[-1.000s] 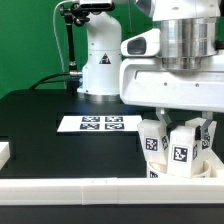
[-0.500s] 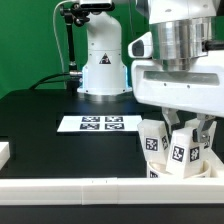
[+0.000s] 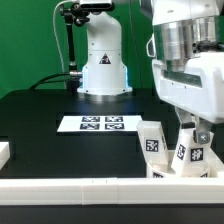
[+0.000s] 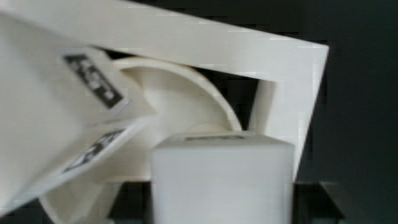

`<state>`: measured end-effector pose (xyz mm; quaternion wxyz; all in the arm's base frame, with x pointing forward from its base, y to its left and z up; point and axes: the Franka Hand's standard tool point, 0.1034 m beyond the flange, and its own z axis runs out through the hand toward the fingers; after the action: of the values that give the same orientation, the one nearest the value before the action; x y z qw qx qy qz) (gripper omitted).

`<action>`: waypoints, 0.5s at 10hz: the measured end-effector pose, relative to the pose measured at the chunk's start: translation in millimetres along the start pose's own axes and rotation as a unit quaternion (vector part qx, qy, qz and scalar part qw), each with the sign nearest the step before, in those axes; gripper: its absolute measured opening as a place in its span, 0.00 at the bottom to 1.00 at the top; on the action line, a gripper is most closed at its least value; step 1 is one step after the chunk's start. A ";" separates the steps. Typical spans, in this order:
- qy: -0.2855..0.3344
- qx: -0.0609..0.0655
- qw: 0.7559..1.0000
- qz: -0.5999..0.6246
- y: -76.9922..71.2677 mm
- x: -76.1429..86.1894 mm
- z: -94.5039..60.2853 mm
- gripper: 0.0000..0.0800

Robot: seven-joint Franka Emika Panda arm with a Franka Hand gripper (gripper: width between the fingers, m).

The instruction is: Assemble stool

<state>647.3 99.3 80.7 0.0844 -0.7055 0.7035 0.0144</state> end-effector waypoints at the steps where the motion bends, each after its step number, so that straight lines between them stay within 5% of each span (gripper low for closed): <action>1: -0.005 0.003 0.999 0.054 -0.4 -3.4 0.3 0.42; 5: -0.026 0.006 0.978 0.205 -0.4 -14.4 1.4 0.42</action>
Offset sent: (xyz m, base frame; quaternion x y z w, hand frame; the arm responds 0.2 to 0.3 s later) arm -0.0009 0.0028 0.0006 0.0075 -0.0148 0.2350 0.9719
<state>647.8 113.7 81.3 0.1021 -0.5450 0.8310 0.0453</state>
